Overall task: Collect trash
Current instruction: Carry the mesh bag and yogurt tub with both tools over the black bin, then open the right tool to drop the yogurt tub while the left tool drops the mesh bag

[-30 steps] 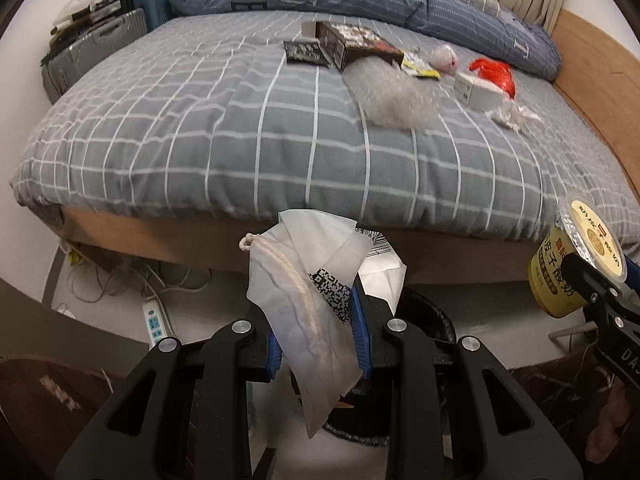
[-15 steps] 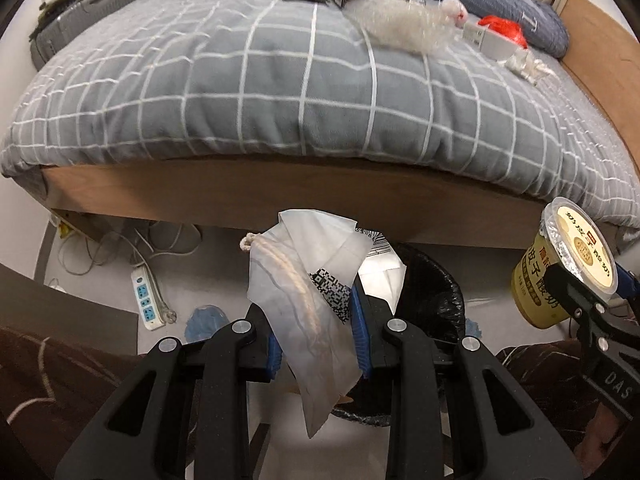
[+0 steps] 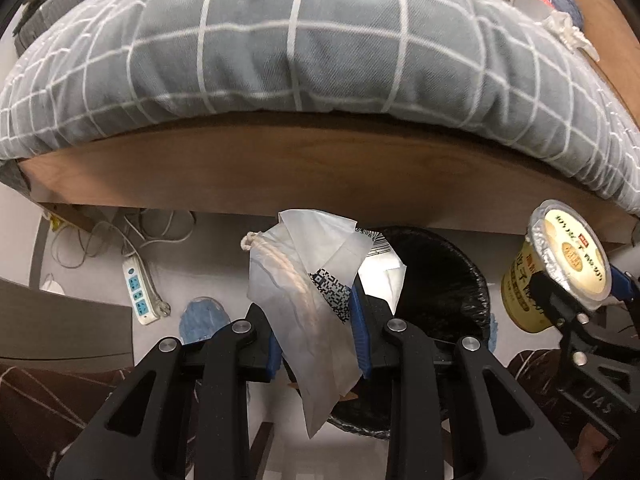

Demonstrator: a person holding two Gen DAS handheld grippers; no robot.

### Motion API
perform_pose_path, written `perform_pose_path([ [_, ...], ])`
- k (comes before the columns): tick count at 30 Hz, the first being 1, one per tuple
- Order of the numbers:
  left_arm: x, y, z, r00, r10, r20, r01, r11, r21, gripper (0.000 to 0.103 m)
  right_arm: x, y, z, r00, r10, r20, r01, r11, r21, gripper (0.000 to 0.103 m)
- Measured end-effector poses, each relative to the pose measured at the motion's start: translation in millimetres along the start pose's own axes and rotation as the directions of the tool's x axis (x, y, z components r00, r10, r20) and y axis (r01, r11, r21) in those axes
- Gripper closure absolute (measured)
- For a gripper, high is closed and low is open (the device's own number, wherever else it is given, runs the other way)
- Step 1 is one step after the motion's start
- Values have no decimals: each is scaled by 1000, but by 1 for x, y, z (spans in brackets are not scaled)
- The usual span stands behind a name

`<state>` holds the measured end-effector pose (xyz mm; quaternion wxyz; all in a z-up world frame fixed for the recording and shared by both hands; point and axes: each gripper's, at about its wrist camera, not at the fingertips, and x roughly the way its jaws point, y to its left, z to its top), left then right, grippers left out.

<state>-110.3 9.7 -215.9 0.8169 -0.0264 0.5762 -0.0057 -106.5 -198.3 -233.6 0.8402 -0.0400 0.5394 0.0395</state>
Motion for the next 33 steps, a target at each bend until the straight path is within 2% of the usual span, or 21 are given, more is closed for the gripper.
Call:
perform_pose_path([
  [7, 20, 18, -4, 999, 20, -27, -21, 1000, -18, 75, 27, 15, -3, 998, 20, -55, -21, 1000, -22, 20],
  [16, 20, 38, -6, 998, 43, -41, -46, 997, -60, 75, 45, 35, -2, 996, 35, -88, -37, 999, -27, 19],
  [19, 20, 39, -6, 998, 43, -41, -46, 997, -62, 75, 42, 36, -3, 996, 23, -90, -26, 999, -33, 18],
  [21, 21, 39, -7, 998, 43, -43, -46, 997, -59, 75, 43, 38, -3, 996, 14, -91, -17, 999, -33, 12],
  [24, 20, 32, -5, 998, 42, -44, -44, 998, -46, 75, 42, 31, -5, 996, 21, -85, -22, 1000, -13, 8],
  [33, 33, 1, -6, 998, 28, -62, -27, 999, 17, 75, 47, 0, -6, 995, 11, -99, -10, 1000, 12, 8],
])
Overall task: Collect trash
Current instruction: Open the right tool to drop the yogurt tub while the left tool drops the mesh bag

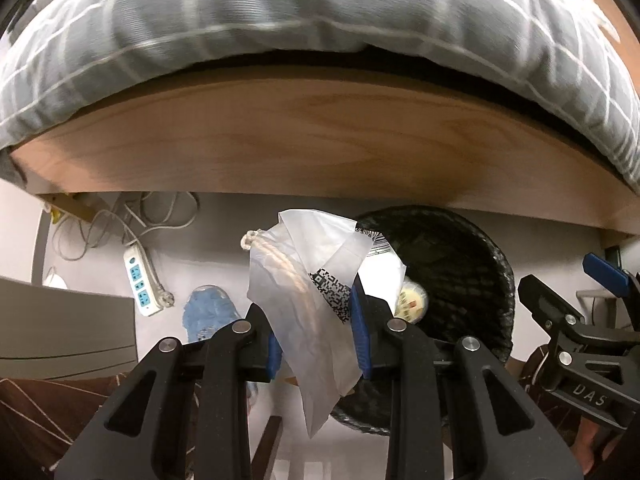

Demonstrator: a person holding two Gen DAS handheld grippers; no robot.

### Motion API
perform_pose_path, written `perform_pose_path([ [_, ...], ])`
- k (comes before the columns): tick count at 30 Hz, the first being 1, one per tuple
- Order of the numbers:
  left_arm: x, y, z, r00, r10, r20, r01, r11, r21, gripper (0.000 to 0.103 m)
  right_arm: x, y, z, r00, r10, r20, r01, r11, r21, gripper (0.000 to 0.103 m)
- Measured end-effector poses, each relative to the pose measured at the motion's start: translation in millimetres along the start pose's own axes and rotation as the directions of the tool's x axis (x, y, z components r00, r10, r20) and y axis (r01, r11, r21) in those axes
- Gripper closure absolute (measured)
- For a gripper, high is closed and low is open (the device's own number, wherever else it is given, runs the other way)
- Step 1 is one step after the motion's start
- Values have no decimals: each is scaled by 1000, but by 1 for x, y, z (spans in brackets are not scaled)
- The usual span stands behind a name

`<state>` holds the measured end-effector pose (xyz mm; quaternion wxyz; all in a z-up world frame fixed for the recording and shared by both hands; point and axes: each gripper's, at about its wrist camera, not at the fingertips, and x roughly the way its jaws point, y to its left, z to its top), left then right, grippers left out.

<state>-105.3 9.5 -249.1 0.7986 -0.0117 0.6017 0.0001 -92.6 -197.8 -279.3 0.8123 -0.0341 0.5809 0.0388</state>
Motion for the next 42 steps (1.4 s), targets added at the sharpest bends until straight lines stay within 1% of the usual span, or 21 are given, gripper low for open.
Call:
perform_pose_path([
  [5, 7, -29, -1, 1000, -11, -11, 11, 999, 50, 75, -1, -28, -7, 999, -42, -9, 42, 998, 41, 8],
  [10, 14, -53, -1, 999, -32, -33, 34, 997, 72, 75, -6, -56, -13, 997, -78, -7, 78, 993, 85, 8],
  [14, 17, -73, -1, 998, -43, -46, 47, 994, 96, 75, -8, -69, -16, 995, -101, 1, 100, 990, 97, 8],
  [21, 22, -102, -5, 998, -32, -49, 39, 990, 139, 74, -7, -86, -21, 992, -127, 11, 125, 986, 109, 8],
  [22, 24, -104, -5, 998, -23, -52, 30, 989, 143, 70, -8, -88, -21, 991, -133, 11, 131, 985, 110, 8],
  [24, 27, -106, -6, 998, 8, -60, 1, 989, 145, 65, -8, -90, -21, 991, -137, 10, 135, 984, 114, 8],
  [25, 28, -105, -5, 998, 12, -60, -3, 989, 145, 59, -7, -91, -21, 990, -139, 10, 137, 984, 114, 8],
  [26, 29, -105, -5, 998, 14, -59, -5, 990, 144, 51, -9, -90, -20, 990, -142, 8, 140, 984, 114, 8],
  [30, 26, -101, -3, 999, 14, -35, -9, 991, 131, 36, -9, -87, -19, 989, -148, 18, 145, 983, 109, 8],
  [32, 24, -97, -2, 1000, 19, -19, -17, 992, 128, 25, -9, -86, -18, 988, -155, 25, 151, 983, 103, 8],
  [33, 22, -96, 0, 1000, 27, -11, -25, 992, 127, 22, -10, -85, -17, 987, -157, 28, 153, 983, 101, 8],
  [35, 16, -95, 2, 999, 37, 10, -38, 992, 124, 11, -13, -84, -15, 986, -161, 39, 156, 983, 101, 8],
  [37, 7, -91, 5, 998, 59, 39, -63, 992, 113, 6, -19, -83, -11, 985, -162, 54, 156, 983, 101, 8],
  [39, -4, -88, 9, 996, 65, 68, -72, 991, 109, 6, -25, -82, -7, 984, -166, 67, 159, 982, 100, 8],
  [42, -19, -88, 16, 991, 78, 105, -90, 990, 112, 6, -44, -79, 2, 979, -165, 116, 153, 983, 102, 8],
])
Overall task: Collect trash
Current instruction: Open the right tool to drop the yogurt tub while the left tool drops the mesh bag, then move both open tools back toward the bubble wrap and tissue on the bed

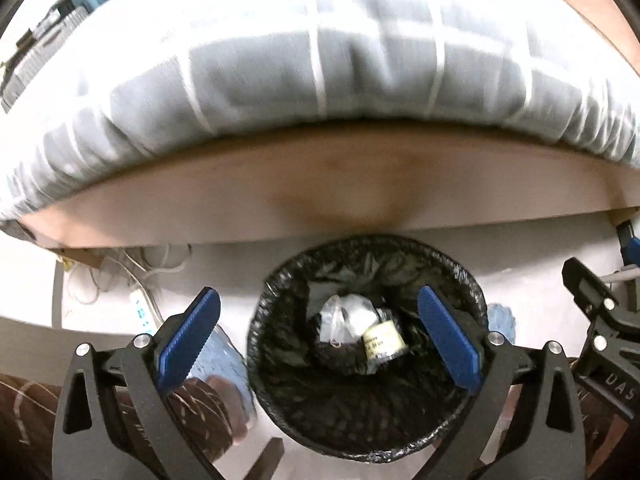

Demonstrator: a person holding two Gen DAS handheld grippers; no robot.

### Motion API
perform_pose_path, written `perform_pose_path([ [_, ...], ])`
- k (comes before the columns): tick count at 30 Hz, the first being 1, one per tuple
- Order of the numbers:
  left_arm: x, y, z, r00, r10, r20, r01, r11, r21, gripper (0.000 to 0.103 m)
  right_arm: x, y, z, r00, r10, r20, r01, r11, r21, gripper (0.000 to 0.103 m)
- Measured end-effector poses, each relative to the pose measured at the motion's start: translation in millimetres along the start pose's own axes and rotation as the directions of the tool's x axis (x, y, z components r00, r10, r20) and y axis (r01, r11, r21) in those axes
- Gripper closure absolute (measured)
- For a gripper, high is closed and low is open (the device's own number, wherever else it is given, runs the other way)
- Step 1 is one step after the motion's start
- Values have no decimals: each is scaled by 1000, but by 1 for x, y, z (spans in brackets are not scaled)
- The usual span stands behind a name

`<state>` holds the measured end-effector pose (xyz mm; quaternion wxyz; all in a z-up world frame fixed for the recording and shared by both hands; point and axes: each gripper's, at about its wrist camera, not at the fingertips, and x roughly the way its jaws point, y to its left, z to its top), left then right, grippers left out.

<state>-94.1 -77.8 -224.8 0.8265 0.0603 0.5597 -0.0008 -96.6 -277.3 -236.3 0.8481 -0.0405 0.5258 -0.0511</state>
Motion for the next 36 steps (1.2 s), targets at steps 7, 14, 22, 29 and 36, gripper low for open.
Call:
perform_pose_path([
  [7, -39, 19, 21, 997, -11, 81, 15, 999, -43, 6, -45, -4, 25, 990, -20, 142, 20, 1000, 0, 8],
  [14, -84, 31, 42, 982, -39, 183, 54, 996, -76, 6, -81, -15, 43, 969, 3, 246, -9, 1000, 22, 8],
  [22, -131, 35, 57, 959, -91, 269, 110, 992, -59, 6, -120, -16, 61, 934, 33, 355, -32, 999, -9, 8],
  [29, -142, 39, 72, 942, -98, 321, 118, 992, -43, 6, -135, -21, 83, 915, 52, 401, -54, 999, -7, 8],
  [36, -137, 53, 98, 937, -101, 333, 132, 989, -73, 6, -137, -27, 111, 904, 59, 423, -65, 998, 0, 8],
])
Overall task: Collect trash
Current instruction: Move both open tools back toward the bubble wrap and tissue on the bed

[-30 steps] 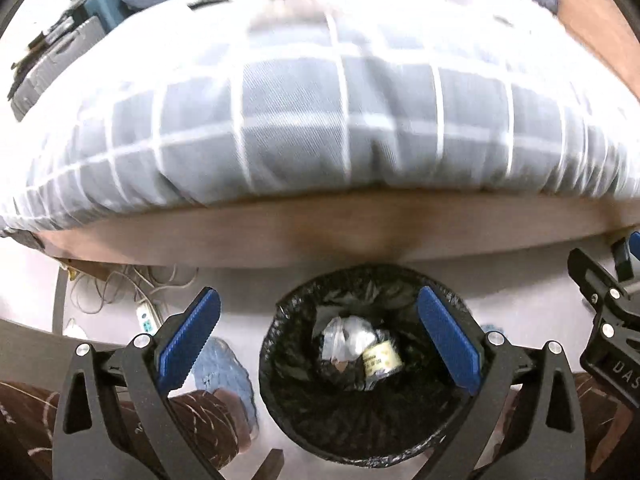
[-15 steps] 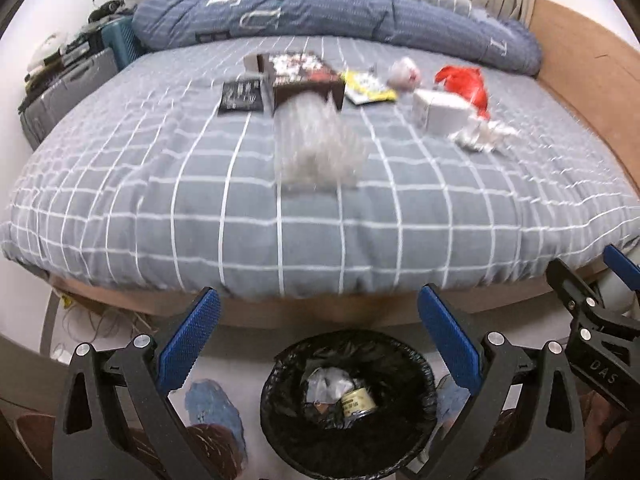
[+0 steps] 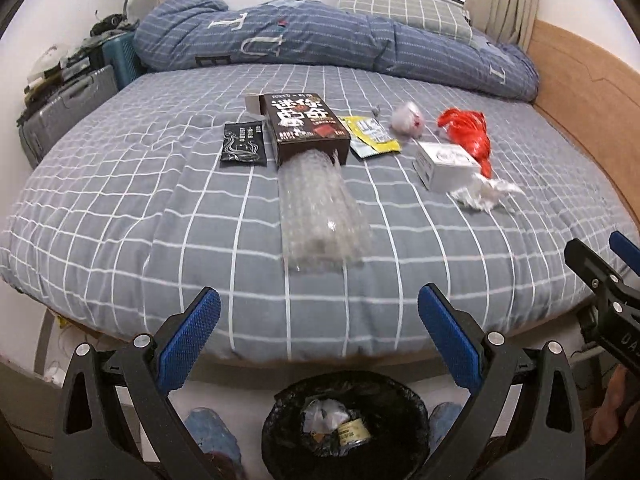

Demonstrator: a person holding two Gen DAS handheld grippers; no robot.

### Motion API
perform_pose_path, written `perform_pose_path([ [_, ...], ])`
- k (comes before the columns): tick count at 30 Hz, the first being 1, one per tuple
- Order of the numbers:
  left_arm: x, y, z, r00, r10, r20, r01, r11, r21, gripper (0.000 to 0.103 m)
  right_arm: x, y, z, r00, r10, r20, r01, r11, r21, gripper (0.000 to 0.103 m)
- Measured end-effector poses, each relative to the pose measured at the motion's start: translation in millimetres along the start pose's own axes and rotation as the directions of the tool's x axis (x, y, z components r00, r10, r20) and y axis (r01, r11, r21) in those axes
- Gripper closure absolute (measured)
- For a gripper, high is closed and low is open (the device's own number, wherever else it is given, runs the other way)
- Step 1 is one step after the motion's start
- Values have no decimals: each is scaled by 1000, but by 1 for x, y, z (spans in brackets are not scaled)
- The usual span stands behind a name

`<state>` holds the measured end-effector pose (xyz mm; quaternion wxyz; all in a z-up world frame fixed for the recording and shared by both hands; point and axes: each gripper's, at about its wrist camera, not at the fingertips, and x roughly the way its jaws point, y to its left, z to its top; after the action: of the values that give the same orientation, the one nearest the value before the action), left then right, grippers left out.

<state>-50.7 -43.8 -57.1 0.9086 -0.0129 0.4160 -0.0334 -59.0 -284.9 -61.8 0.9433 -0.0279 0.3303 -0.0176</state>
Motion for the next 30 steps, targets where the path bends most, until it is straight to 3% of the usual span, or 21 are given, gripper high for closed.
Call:
perform_pose_path([
  [5, 15, 11, 17, 1000, -25, -17, 24, 999, -38, 6, 17, -3, 14, 1000, 5, -10, -5, 1000, 5, 8],
  [9, 24, 17, 32, 1000, -13, -9, 13, 999, -41, 6, 35, -4, 21, 999, -3, -33, 3, 1000, -8, 13],
  [23, 76, 33, 82, 999, 0, -48, -2, 999, -39, 6, 103, -6, 49, 996, -9, -84, 9, 1000, -6, 14],
  [30, 100, 35, 92, 996, 1, -89, -4, 1000, -30, 6, 138, -9, 58, 992, -3, -125, 4, 1000, 9, 14],
])
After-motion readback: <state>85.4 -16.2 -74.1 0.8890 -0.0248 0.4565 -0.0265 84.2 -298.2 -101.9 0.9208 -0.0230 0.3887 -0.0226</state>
